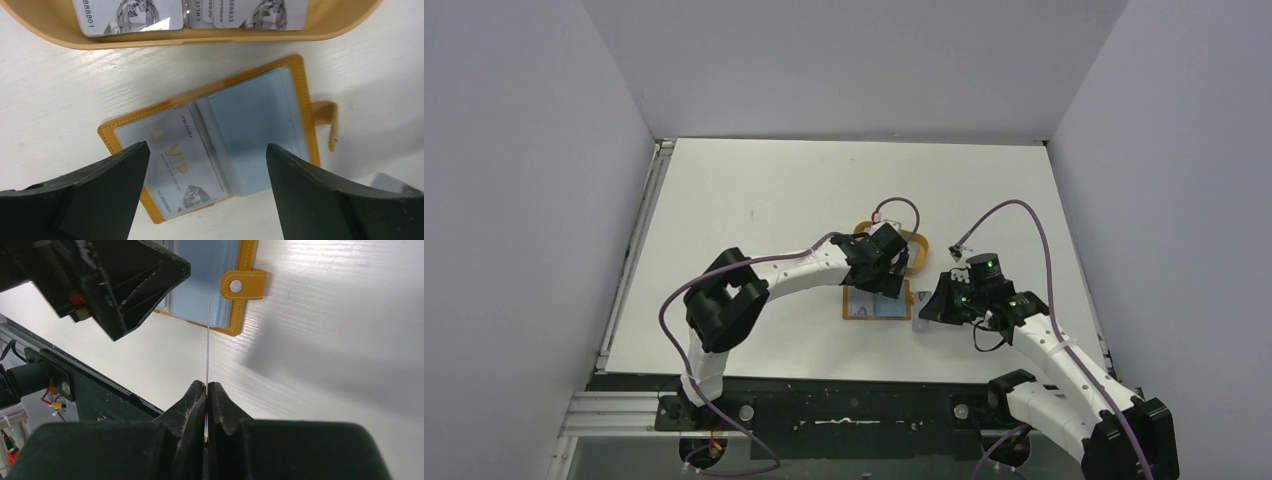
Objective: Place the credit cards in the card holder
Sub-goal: Turn over the card slot in the card holder.
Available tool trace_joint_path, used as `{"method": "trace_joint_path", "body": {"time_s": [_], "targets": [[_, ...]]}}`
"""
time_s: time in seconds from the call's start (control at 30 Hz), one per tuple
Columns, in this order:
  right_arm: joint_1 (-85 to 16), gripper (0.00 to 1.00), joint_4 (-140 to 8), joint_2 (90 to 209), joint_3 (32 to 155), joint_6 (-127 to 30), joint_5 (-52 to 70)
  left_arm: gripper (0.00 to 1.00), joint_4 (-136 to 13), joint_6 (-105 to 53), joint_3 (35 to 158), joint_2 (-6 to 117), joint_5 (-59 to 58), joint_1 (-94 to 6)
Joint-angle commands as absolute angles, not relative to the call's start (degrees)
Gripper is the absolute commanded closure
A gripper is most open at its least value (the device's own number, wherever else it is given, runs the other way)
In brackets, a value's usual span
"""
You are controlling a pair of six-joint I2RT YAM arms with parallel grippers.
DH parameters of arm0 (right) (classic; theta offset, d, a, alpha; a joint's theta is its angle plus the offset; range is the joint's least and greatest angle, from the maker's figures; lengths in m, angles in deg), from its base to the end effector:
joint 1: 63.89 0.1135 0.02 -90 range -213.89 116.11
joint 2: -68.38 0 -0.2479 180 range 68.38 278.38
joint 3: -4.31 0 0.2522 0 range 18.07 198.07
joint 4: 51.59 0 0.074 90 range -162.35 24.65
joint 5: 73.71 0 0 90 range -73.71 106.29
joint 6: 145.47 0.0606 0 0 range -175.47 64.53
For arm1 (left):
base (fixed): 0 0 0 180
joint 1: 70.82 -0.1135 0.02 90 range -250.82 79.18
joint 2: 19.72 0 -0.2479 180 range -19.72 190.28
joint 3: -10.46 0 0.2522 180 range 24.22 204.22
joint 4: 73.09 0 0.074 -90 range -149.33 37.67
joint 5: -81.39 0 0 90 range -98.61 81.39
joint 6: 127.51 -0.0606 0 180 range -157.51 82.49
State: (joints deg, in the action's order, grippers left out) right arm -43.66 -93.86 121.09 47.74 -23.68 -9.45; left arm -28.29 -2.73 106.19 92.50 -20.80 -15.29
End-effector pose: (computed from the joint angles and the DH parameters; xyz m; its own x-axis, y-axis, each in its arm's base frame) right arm 0.1773 0.0934 0.1694 -0.9222 0.1659 -0.3494 -0.0930 0.7817 0.6167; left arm 0.2480 -0.3387 0.1545 -0.8346 0.2306 -0.5002 0.3316 0.9355 -0.1219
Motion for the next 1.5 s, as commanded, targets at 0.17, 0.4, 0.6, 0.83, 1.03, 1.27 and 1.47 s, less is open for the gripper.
{"method": "trace_joint_path", "body": {"time_s": [0.17,0.4,0.6,0.83,1.03,1.27,1.47], "targets": [[-43.6,1.00,-91.5,120.1,47.4,-24.4,-8.3,0.16,-27.1,-5.2,108.2,97.5,-25.4,-14.6],[-43.1,1.00,-90.1,121.2,46.9,-24.4,-9.2,0.31,-26.9,-5.0,105.7,99.0,-26.6,-14.7],[-41.6,1.00,-88.1,123.7,46.8,-24.4,-11.2,0.42,-27.4,-4.9,104.0,98.4,-26.6,-14.8],[-40.1,1.00,-86.7,129.6,49.0,-25.2,-13.4,0.44,-28.3,-4.8,103.5,97.7,-26.0,-14.8],[-40.4,1.00,-86.1,136.2,51.7,-27.3,-12.8,0.47,-29.2,-4.7,102.9,96.8,-25.2,-14.8],[-40.6,1.00,-84.5,139.4,53.7,-27.8,-12.9,0.50,-29.3,-5.0,102.5,96.1,-25.3,-14.9],[-40.6,1.00,-84.8,136.1,54.4,-27.9,-10.9,0.58,-29.7,-5.1,102.2,95.7,-25.3,-15.0]]}}
